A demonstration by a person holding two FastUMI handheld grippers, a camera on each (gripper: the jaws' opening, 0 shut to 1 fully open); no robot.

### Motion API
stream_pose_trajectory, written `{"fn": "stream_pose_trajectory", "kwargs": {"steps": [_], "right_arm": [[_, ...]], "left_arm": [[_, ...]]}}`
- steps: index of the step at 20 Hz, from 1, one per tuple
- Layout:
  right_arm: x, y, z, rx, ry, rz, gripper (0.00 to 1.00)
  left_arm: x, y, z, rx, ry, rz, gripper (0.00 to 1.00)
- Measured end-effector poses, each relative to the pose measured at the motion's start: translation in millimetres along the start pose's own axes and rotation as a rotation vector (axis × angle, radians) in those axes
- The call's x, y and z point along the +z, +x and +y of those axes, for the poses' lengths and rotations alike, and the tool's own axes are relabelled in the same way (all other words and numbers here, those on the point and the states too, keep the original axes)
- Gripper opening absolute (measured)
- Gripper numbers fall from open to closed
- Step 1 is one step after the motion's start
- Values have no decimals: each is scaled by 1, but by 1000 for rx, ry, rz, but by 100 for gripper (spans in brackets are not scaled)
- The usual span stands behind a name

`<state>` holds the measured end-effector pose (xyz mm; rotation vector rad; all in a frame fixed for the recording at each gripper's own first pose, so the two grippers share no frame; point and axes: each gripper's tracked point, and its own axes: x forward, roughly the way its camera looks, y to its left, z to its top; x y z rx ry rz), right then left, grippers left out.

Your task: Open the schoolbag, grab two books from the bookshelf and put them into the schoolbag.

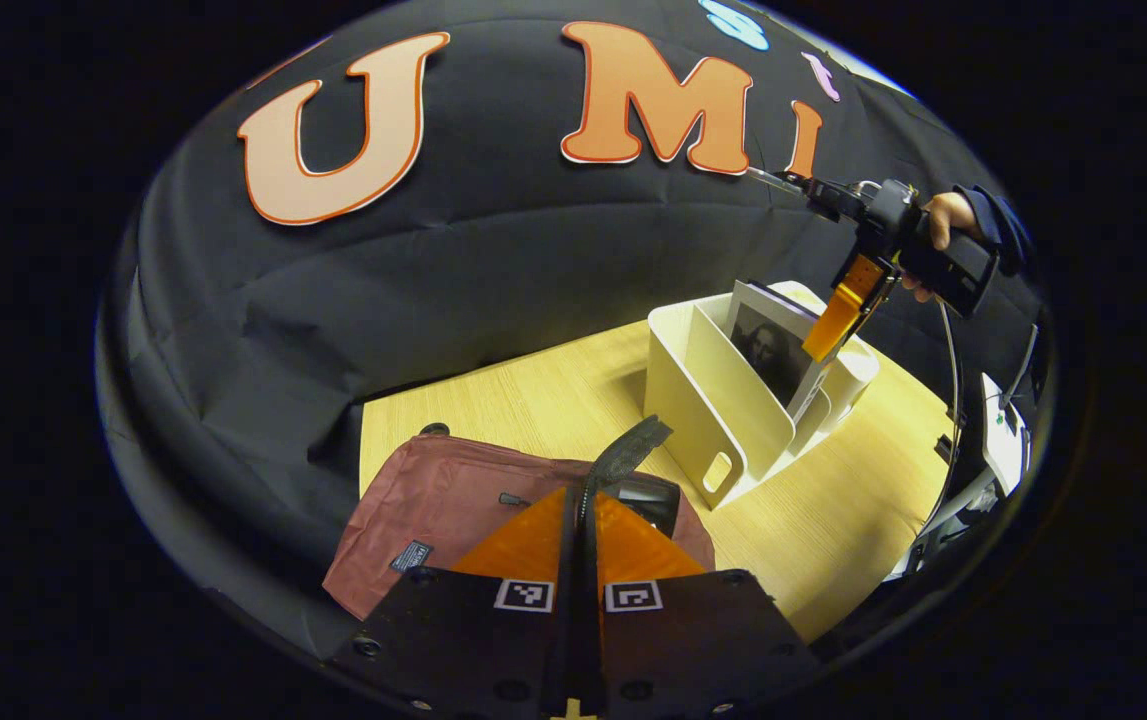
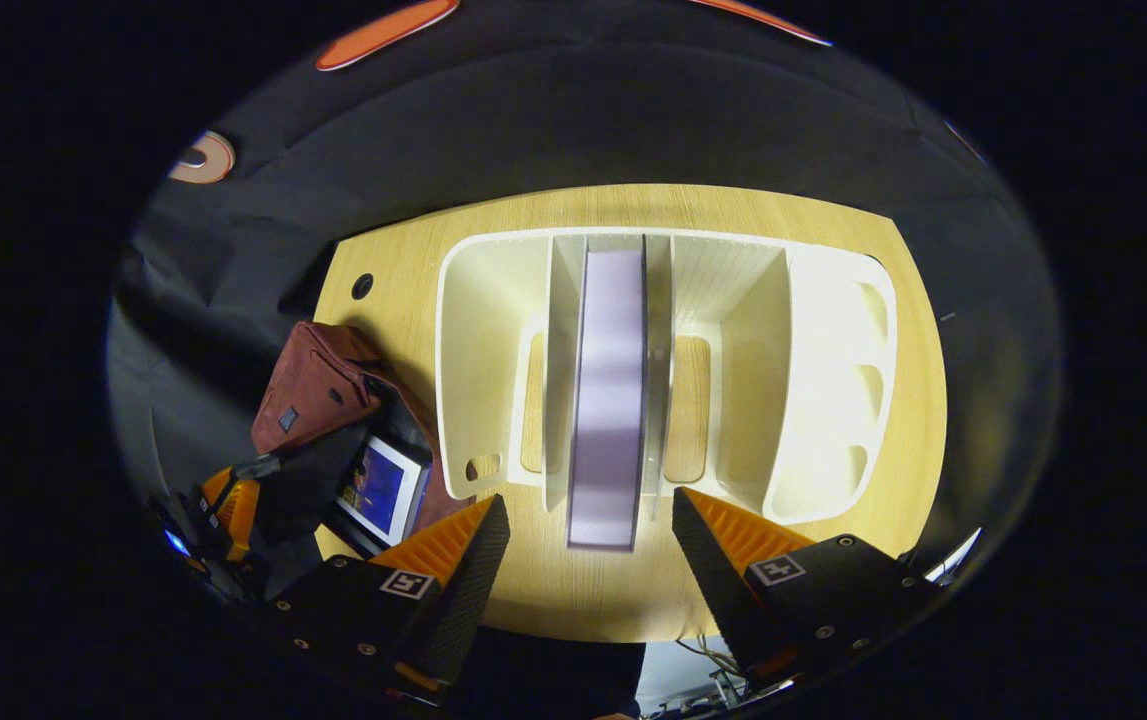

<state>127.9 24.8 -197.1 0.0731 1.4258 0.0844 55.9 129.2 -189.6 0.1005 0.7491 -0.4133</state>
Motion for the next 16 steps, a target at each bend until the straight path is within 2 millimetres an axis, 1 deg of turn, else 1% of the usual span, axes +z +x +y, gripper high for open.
{"fn": "stream_pose_trajectory", "kwargs": {"steps": [4, 7, 9, 10, 11, 12, 13, 14, 15, 16], "right_arm": [[22, 12, -5, -29, -8, 24, 98], [30, 20, -6, -43, -15, 43, 98], [34, 25, -5, -49, -17, 47, 96], [34, 28, -6, -54, -19, 54, 89], [33, 28, -6, -58, -20, 57, 85], [31, 28, -6, -64, -21, 61, 76], [29, 28, -5, -66, -18, 63, 72], [30, 28, -6, -71, -18, 64, 54], [29, 28, -7, -74, -15, 64, 59], [29, 29, -7, -80, -10, 66, 50]], "left_arm": [[-6, 5, 2, -1, -18, 13, 5], [-10, 7, 2, -2, -29, 20, 5], [-12, 9, 2, -3, -35, 23, 5], [-12, 10, 3, -1, -38, 25, 5], [-12, 11, 4, -1, -39, 26, 5], [-12, 12, 3, -1, -41, 27, 9], [-13, 12, 3, -1, -44, 26, 5], [-13, 12, 3, -3, -46, 26, 5], [-14, 12, 2, -4, -49, 26, 5], [-15, 13, 3, -4, -53, 28, 5]]}}
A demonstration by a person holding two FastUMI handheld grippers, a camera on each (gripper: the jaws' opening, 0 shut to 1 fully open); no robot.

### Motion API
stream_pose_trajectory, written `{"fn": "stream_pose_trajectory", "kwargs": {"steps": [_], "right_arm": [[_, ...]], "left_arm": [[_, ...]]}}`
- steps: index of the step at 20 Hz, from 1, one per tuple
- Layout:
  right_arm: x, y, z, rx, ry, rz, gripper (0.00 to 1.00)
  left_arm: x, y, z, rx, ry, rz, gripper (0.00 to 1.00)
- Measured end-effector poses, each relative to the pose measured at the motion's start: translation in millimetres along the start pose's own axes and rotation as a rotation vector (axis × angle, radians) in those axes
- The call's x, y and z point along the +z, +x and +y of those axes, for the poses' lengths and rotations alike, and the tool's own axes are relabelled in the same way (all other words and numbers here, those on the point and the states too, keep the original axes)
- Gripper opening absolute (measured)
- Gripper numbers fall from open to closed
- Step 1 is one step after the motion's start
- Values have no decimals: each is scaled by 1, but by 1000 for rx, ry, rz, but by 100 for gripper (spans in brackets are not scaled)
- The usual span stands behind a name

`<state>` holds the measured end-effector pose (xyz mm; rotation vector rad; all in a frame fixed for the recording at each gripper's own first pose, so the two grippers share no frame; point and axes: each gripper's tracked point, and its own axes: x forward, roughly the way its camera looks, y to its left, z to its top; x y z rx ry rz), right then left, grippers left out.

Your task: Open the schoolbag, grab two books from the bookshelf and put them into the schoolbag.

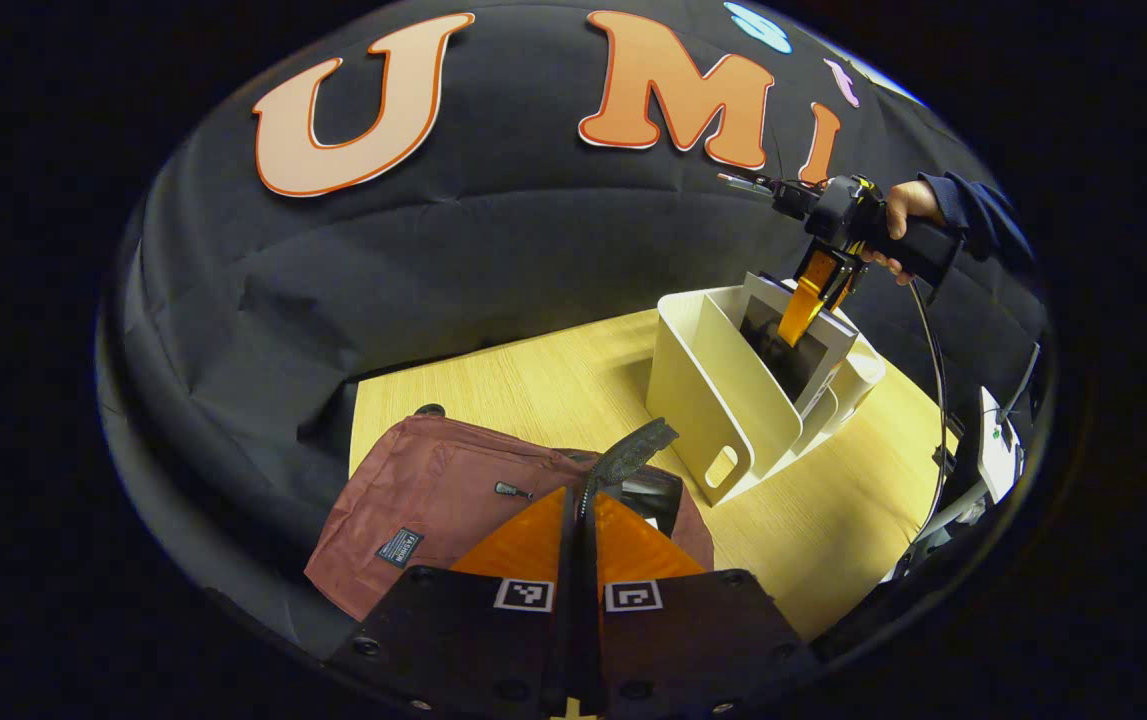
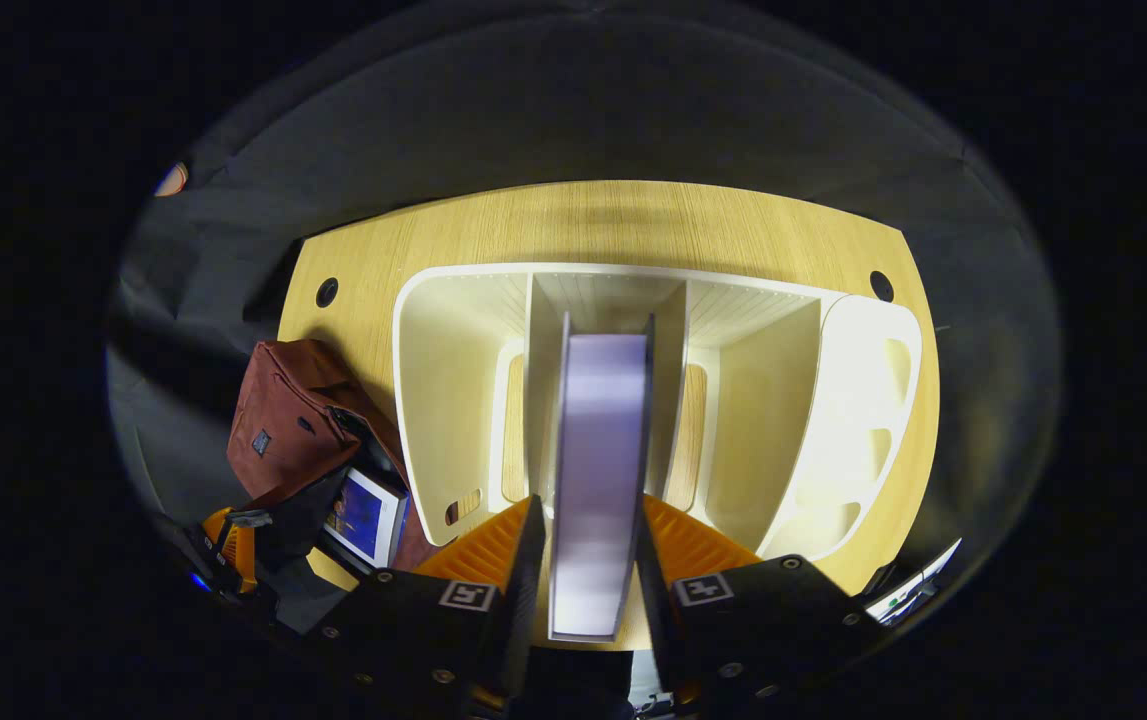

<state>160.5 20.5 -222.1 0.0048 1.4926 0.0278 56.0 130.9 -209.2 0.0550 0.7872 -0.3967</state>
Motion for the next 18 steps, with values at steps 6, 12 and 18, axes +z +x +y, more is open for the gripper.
{"fn": "stream_pose_trajectory", "kwargs": {"steps": [6, 12, 18], "right_arm": [[-7, -10, -8, -42, 13, 4, 35], [-18, -56, -10, -14, 31, -63, 34], [-36, -110, -17, 12, 43, -133, 30]], "left_arm": [[0, -1, -1, -6, -3, -7, 5], [-2, -4, -3, -10, 3, -22, 5], [0, -2, -4, -21, 10, -31, 5]]}}
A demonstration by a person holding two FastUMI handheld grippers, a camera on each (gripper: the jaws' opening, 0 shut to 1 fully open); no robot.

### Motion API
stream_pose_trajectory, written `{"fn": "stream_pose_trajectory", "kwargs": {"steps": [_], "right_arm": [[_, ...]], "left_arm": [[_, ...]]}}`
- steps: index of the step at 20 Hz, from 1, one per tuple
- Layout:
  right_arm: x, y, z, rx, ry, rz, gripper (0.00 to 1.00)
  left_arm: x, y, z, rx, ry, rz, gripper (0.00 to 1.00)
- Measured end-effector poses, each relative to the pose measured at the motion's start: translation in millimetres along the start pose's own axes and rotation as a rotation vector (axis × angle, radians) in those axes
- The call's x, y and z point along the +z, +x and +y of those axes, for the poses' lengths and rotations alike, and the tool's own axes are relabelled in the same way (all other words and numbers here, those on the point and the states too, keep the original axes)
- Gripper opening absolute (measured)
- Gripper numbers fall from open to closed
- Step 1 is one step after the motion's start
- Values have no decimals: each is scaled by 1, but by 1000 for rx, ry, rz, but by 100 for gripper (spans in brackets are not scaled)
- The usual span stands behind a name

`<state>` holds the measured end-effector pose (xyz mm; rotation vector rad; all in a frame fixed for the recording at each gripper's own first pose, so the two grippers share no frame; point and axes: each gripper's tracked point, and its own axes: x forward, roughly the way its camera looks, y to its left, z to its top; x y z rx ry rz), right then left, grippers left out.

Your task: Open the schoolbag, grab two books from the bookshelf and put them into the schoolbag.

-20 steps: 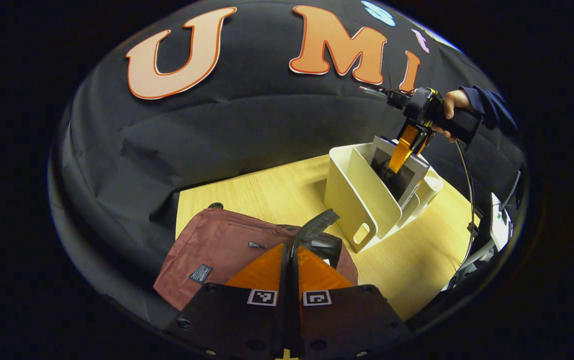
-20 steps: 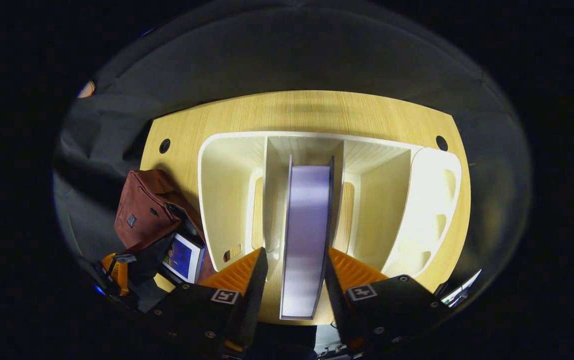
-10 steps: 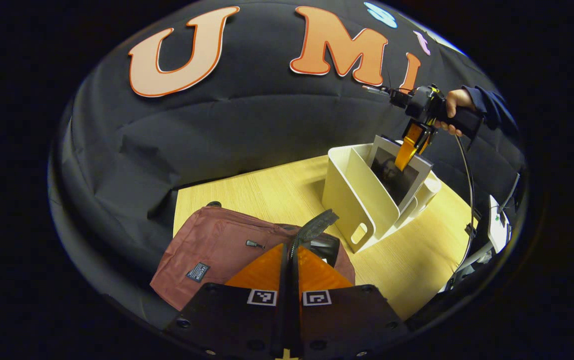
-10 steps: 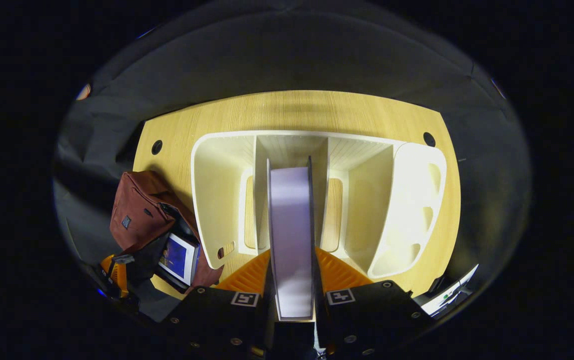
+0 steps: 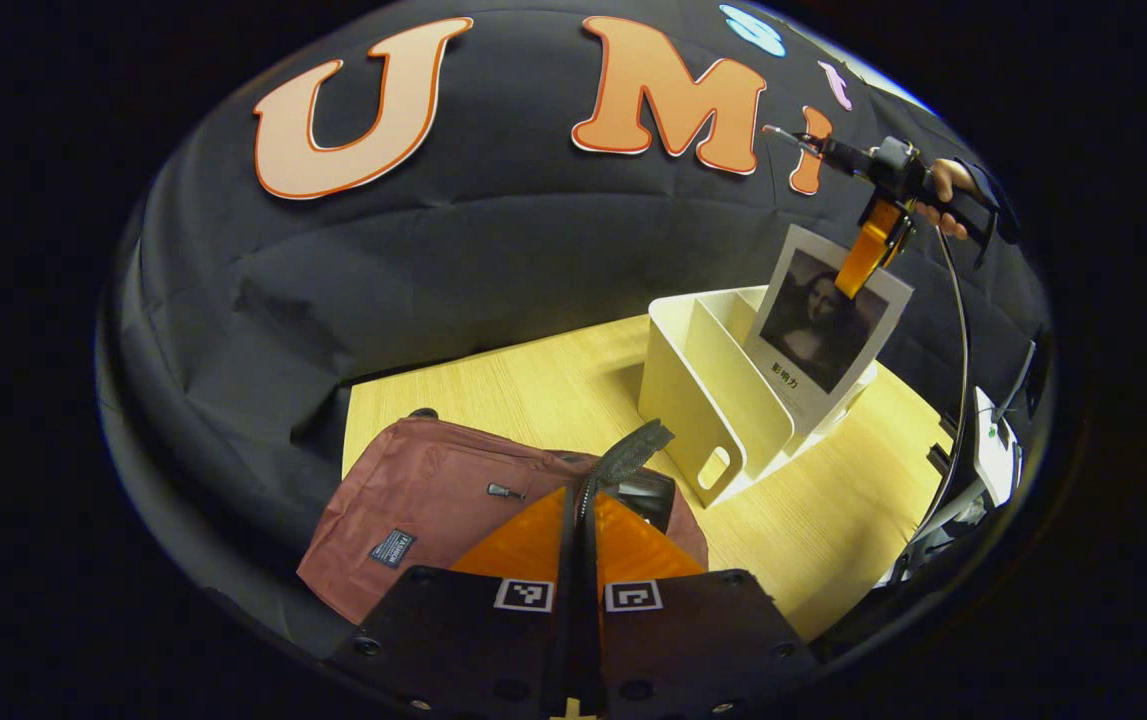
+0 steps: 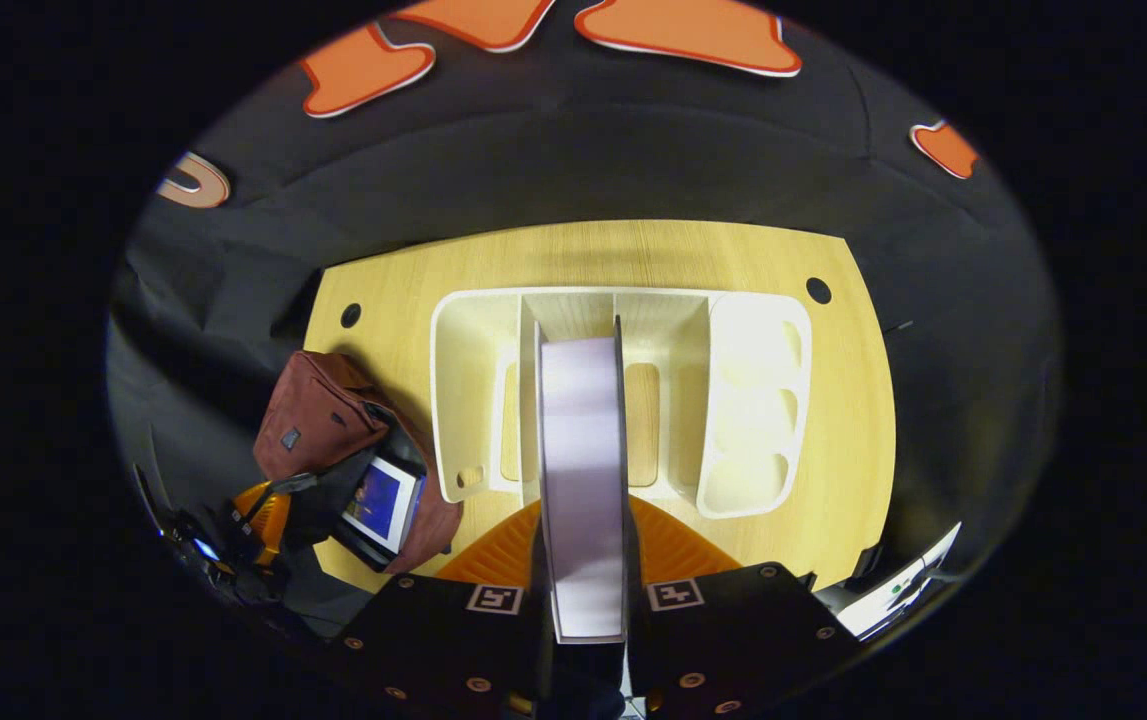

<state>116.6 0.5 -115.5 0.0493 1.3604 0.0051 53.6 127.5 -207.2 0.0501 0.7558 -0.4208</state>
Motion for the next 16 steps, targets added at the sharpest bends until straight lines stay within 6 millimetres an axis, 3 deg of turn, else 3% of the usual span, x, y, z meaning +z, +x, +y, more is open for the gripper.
{"fn": "stream_pose_trajectory", "kwargs": {"steps": [5, 9, 13, 16], "right_arm": [[-19, -44, 18, 97, 10, -58, 29], [-29, -66, 28, 148, 17, -106, 29], [-43, -81, 32, 200, 45, -141, 29], [-60, -79, 44, 265, 78, -141, 28]], "left_arm": [[-1, -1, 4, 1, 10, -4, 5], [1, -5, 3, -1, 22, -9, 5], [2, -10, 3, 1, 29, -12, 5], [0, -8, 2, 2, 31, -12, 5]]}}
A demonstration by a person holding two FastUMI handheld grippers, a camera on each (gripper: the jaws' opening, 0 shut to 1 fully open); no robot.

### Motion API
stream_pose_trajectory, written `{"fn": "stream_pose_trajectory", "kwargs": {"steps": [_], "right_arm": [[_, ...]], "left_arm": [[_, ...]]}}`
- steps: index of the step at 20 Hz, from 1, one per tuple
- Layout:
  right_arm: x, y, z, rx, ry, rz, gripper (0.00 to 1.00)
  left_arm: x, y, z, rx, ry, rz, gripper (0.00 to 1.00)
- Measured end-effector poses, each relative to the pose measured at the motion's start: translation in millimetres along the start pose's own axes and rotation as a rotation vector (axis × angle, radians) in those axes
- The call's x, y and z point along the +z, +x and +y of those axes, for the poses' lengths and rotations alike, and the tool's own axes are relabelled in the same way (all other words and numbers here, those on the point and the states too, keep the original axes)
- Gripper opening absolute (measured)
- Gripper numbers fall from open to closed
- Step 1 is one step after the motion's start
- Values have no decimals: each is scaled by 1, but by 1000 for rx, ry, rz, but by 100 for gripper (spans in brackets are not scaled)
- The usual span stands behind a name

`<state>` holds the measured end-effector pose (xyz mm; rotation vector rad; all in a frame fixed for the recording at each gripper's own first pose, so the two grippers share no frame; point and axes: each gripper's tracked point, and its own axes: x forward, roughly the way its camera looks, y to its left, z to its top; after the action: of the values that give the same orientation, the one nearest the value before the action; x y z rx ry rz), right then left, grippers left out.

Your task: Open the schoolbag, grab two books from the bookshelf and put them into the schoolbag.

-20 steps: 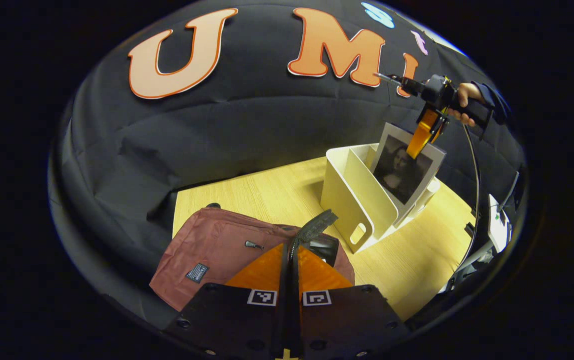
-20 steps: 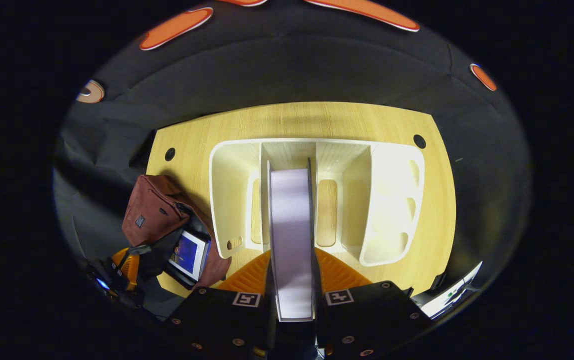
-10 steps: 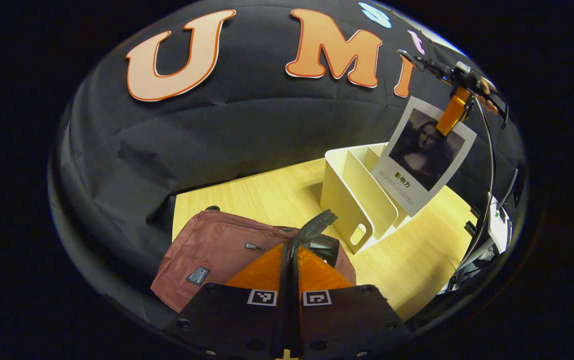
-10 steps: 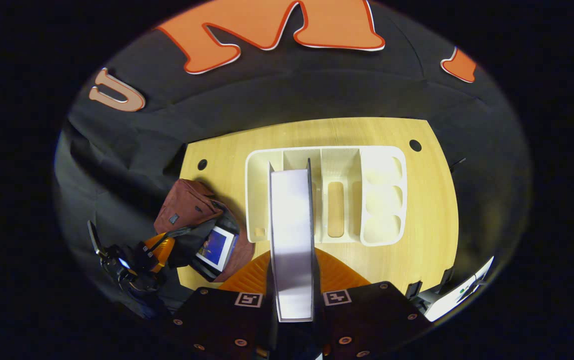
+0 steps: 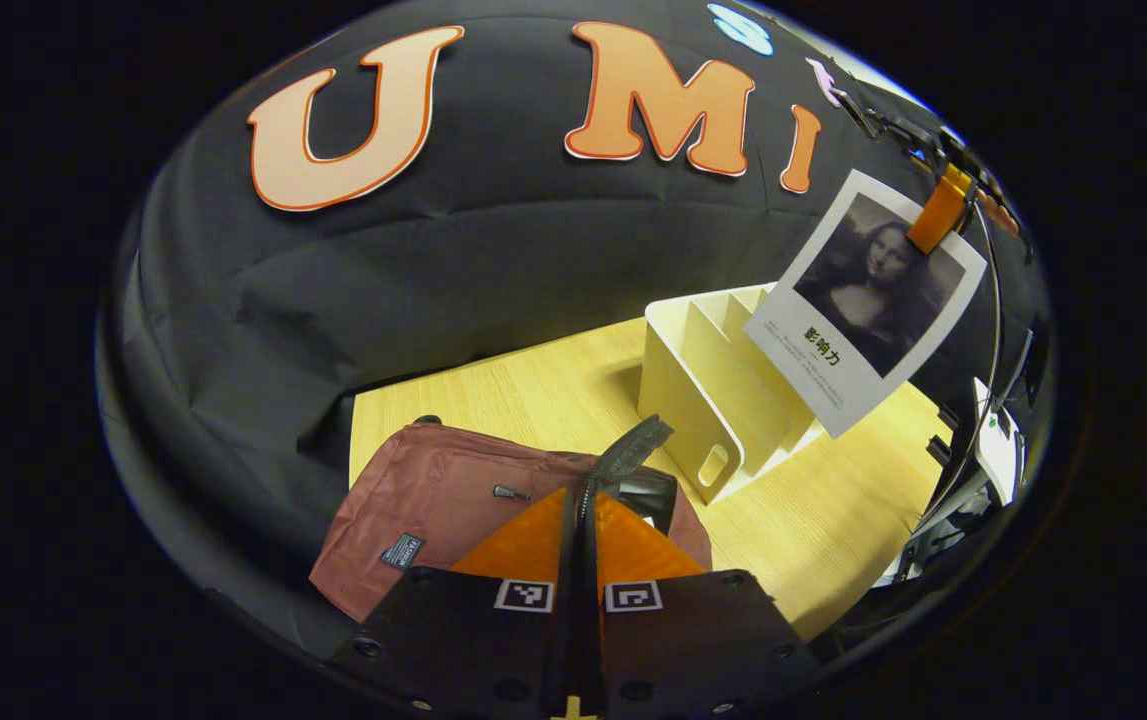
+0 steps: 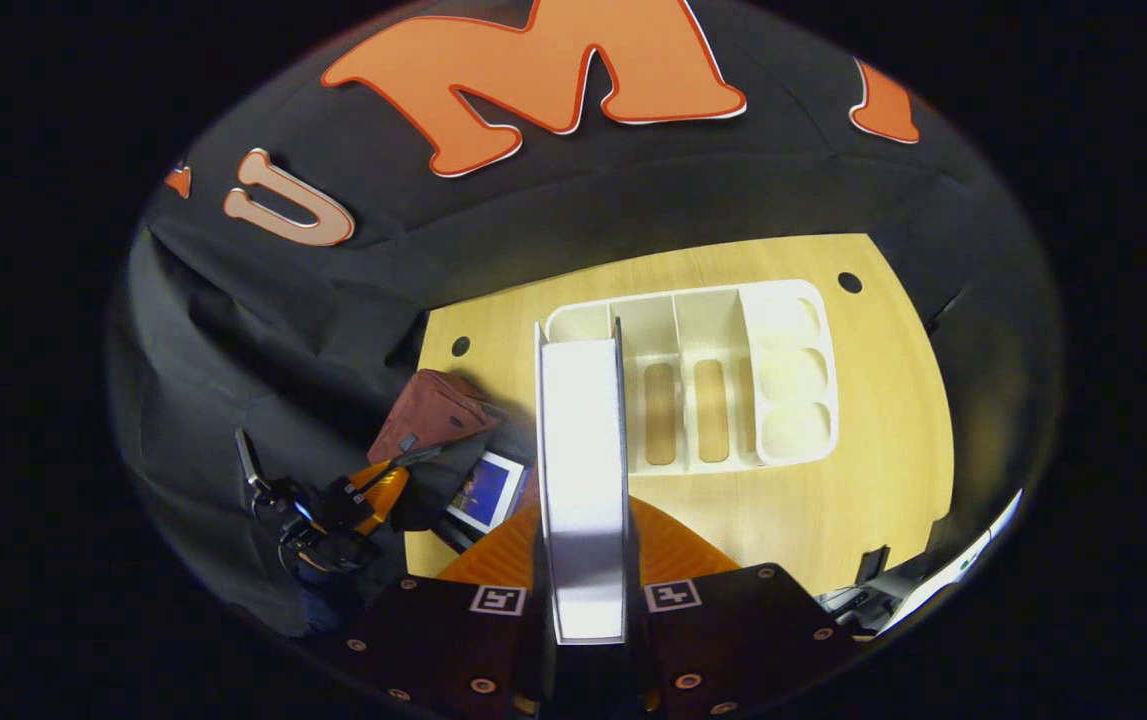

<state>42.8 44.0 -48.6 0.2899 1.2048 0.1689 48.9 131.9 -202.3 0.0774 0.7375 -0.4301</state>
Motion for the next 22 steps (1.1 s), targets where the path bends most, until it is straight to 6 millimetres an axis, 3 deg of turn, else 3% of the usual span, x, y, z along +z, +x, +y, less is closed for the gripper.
{"fn": "stream_pose_trajectory", "kwargs": {"steps": [3, 10, 15, 18, 22], "right_arm": [[-25, 11, 20, 96, 29, 16, 29], [-70, 62, 55, 233, 91, 63, 28], [-103, 96, 69, 285, 149, 104, 28], [-114, 111, 79, 319, 183, 115, 28], [-121, 146, 95, 337, 234, 111, 28]], "left_arm": [[1, 0, 0, 2, 9, 3, 5], [6, -9, 5, 14, 22, -4, 5], [19, -20, 14, 21, 27, -32, 5], [30, -24, 17, 29, 38, -45, 5], [35, -26, 18, 32, 48, -49, 5]]}}
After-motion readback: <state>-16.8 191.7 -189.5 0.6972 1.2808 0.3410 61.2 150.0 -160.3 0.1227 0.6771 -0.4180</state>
